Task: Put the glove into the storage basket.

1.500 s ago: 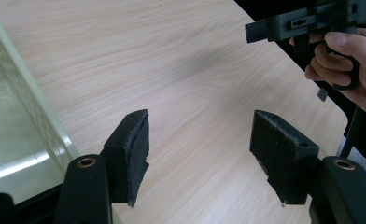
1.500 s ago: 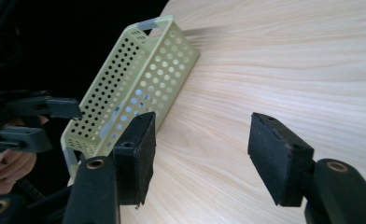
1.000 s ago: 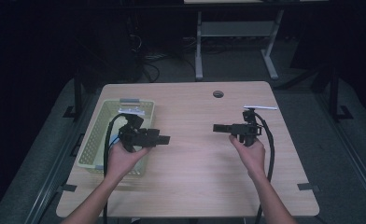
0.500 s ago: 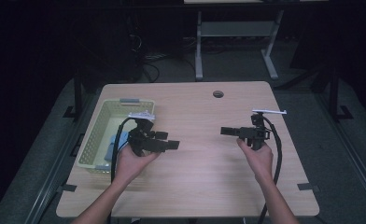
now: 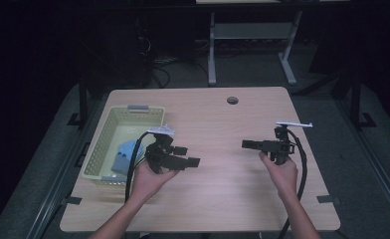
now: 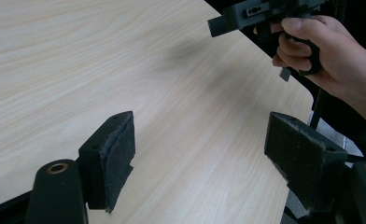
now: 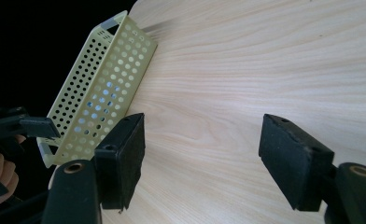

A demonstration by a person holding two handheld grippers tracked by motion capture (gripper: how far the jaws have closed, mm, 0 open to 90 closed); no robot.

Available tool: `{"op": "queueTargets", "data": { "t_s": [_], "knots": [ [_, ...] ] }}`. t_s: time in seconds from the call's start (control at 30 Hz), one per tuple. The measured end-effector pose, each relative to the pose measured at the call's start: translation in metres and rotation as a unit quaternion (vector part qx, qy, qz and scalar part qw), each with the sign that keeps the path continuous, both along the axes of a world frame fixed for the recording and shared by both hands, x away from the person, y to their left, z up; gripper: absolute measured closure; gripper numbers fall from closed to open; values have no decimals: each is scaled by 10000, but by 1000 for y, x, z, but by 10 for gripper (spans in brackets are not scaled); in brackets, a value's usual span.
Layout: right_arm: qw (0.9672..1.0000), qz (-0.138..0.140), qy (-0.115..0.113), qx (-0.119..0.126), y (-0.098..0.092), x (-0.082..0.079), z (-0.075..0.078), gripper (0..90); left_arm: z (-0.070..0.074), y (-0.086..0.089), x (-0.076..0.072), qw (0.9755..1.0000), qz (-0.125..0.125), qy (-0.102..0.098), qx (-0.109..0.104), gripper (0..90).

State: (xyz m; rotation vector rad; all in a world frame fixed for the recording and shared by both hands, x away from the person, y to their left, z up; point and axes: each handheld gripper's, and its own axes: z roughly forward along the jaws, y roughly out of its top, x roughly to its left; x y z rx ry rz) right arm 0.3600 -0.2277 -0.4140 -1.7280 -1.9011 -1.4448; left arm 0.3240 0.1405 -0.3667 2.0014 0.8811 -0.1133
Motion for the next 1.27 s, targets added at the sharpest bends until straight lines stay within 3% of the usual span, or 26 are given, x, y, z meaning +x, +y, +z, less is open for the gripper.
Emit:
{"op": "queueTargets", "data": {
  "t_s": [0.73, 0.8, 1.17, 1.27],
  "knots": [
    [9995, -280, 95, 85, -38, -23, -16, 312, -18, -23, -16, 9996, -262, 59, 13, 242],
    [9996, -284, 89, -26, -40, -28, -20, 311, -22, -24, -18, 9995, -292, 96, -26, 242],
    [9996, -224, 82, -134, -46, -56, -33, 307, -36, -32, -38, 9990, -446, 22, -81, 248],
    [9997, -158, 10, -164, -46, -66, -37, 300, -41, -35, -44, 9986, -444, 63, -263, 248]
  ]
}}
